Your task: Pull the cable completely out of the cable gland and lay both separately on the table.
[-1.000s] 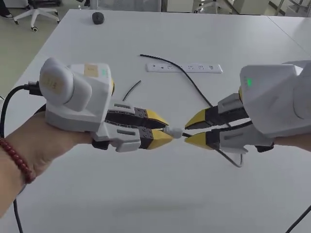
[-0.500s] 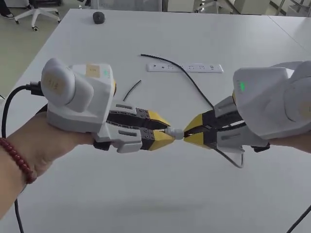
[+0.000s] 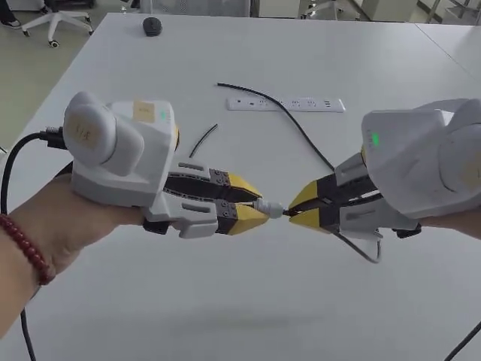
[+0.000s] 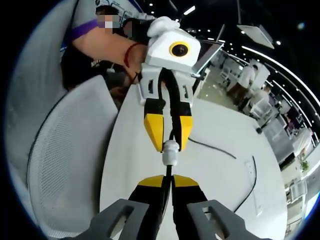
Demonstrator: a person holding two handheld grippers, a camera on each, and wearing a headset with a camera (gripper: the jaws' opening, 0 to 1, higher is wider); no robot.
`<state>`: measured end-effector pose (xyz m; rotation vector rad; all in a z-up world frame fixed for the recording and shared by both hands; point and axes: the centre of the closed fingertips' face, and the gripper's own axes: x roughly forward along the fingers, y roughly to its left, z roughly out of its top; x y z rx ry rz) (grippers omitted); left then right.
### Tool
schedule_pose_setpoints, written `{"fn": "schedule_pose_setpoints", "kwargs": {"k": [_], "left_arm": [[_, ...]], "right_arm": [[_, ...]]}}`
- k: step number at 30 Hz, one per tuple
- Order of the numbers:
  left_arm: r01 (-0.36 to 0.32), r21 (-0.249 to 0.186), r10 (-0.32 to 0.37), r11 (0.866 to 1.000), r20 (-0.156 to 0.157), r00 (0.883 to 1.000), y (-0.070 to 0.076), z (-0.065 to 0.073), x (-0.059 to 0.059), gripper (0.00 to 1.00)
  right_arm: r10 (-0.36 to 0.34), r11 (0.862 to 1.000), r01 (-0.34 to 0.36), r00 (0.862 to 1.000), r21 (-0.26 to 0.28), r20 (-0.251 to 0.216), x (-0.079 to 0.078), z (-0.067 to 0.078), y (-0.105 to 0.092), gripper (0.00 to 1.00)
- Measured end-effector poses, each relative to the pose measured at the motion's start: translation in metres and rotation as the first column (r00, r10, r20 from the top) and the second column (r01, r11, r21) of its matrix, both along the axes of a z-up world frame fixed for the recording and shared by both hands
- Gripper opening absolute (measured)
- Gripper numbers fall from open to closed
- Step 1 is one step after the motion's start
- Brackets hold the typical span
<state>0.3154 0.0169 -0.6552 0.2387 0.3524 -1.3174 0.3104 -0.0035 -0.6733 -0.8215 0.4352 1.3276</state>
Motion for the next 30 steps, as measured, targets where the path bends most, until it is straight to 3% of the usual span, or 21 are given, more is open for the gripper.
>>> {"fn": "schedule_pose_setpoints", "kwargs": {"k": [9,24,30], "left_arm": [[0.0,-0.003,0.0,1.0,0.008,1.0,0.0,0.003,0.002,0.16],[-0.013,0.002,0.013,1.0,0.02,1.0,0.009,0.005,0.008,0.16],[-0.012,0.004,0.012,1.0,0.021,1.0,0.01,0.005,0.008,0.16]], "right_arm": [[-0.038,0.999,0.038,0.999,-0.026,-0.007,0.003,-0.008,-0.017,0.0],[-0.113,0.989,0.106,0.991,-0.104,-0.064,0.009,-0.043,-0.048,0.0],[-0.134,0.986,0.124,0.987,-0.114,-0.084,0.009,-0.051,-0.055,0.0]]}}
